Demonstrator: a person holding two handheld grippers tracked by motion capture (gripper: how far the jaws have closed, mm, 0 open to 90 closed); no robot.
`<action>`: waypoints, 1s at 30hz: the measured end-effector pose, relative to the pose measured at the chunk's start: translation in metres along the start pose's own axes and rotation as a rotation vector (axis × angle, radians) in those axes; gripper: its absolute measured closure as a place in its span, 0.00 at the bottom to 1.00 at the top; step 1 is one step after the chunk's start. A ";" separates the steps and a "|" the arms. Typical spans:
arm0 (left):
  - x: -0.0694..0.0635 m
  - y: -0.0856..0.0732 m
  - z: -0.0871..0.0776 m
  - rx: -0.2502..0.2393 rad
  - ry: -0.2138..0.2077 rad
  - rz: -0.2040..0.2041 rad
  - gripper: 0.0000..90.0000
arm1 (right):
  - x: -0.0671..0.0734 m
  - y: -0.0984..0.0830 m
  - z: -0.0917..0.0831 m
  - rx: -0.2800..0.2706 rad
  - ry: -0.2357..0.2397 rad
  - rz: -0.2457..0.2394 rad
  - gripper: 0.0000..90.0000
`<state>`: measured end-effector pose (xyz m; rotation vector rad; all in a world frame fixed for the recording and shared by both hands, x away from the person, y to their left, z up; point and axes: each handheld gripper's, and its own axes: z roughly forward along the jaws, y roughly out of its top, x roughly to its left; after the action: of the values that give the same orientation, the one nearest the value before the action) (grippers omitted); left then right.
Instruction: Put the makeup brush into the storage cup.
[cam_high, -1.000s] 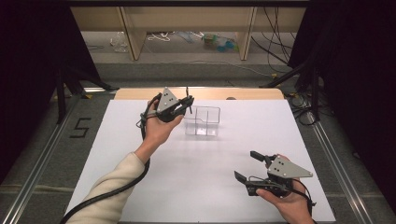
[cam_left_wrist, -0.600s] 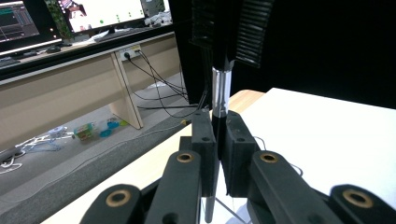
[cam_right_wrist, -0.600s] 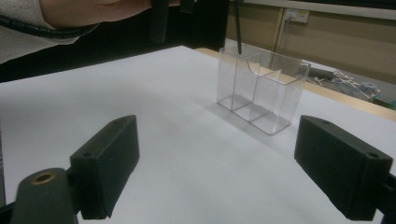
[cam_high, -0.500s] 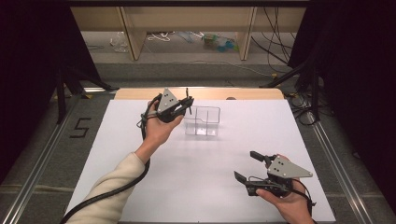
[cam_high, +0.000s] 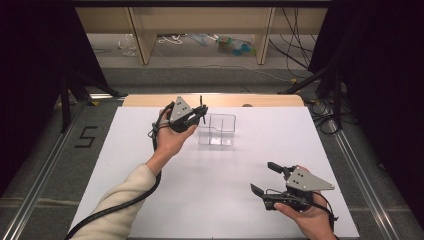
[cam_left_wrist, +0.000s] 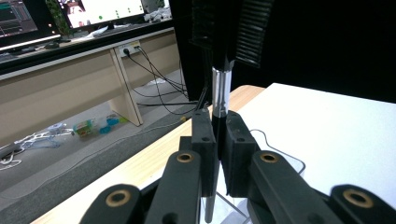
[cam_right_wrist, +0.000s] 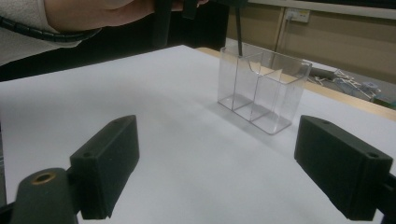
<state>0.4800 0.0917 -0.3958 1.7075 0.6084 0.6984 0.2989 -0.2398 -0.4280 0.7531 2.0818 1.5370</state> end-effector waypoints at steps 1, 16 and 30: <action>0.000 0.000 0.000 0.002 0.000 0.000 0.94 | 0.000 0.000 0.000 -0.002 0.000 0.000 0.17; -0.001 -0.006 0.003 0.019 0.003 0.003 0.94 | 0.001 -0.001 0.001 -0.003 -0.005 0.000 0.17; 0.000 -0.009 0.004 0.022 0.006 -0.003 0.94 | 0.001 -0.001 0.001 -0.002 -0.003 0.002 0.17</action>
<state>0.4829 0.0911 -0.4054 1.7254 0.6246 0.6974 0.2988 -0.2390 -0.4288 0.7566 2.0781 1.5378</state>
